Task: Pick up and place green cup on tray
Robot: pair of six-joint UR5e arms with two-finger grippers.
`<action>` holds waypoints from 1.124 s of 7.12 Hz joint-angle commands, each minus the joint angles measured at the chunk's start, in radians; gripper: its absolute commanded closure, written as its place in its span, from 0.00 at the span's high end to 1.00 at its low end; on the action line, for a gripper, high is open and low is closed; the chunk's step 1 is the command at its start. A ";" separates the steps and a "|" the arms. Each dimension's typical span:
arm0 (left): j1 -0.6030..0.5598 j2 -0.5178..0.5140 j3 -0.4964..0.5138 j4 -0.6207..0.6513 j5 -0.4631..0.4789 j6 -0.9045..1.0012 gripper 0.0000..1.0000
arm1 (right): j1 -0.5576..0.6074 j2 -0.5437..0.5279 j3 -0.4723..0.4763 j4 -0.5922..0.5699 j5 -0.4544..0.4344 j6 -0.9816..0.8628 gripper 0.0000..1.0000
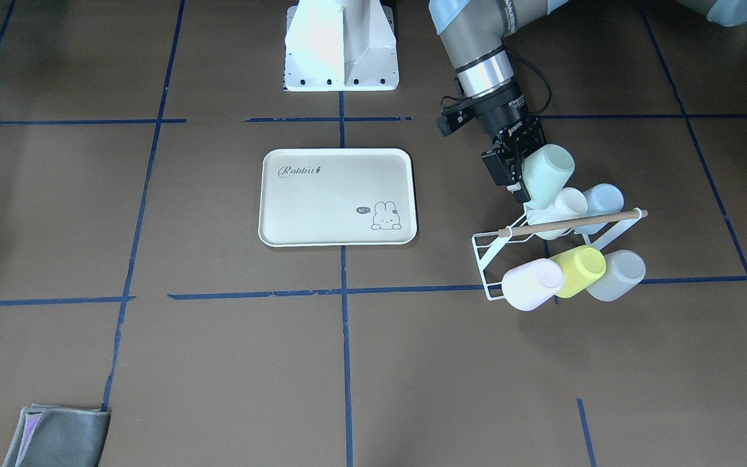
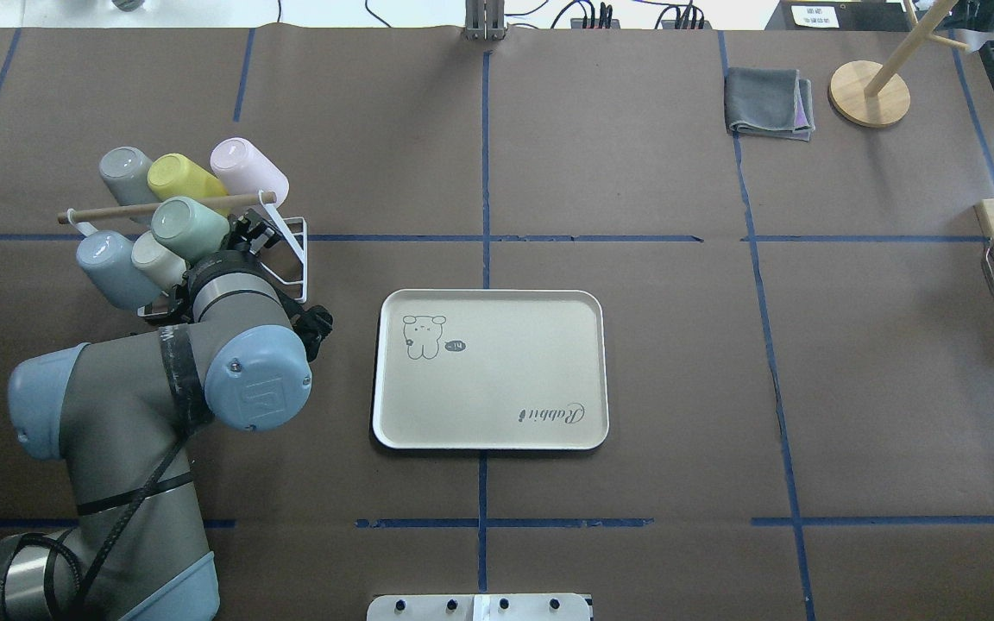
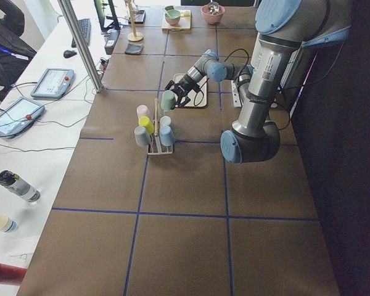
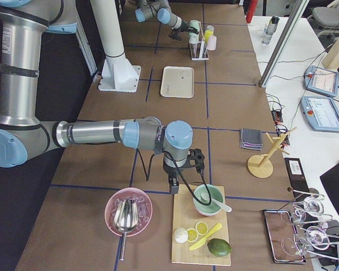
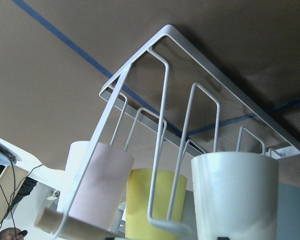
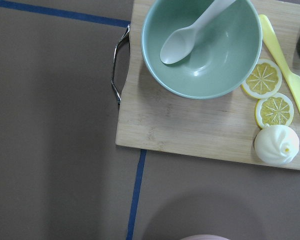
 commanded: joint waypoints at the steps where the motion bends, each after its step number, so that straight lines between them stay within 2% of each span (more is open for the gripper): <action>1: -0.003 0.001 -0.112 0.029 -0.034 -0.022 0.72 | -0.001 0.002 0.000 0.000 0.003 0.002 1.00; 4: -0.004 -0.011 -0.154 -0.028 -0.113 -0.318 0.70 | -0.001 0.006 0.002 0.002 0.017 0.003 1.00; 6: 0.000 -0.010 -0.157 -0.162 -0.184 -0.562 0.69 | -0.001 0.014 0.003 0.002 0.017 0.005 1.00; 8: 0.010 -0.010 -0.107 -0.360 -0.195 -0.786 0.68 | -0.001 0.015 0.005 0.006 0.019 0.005 1.00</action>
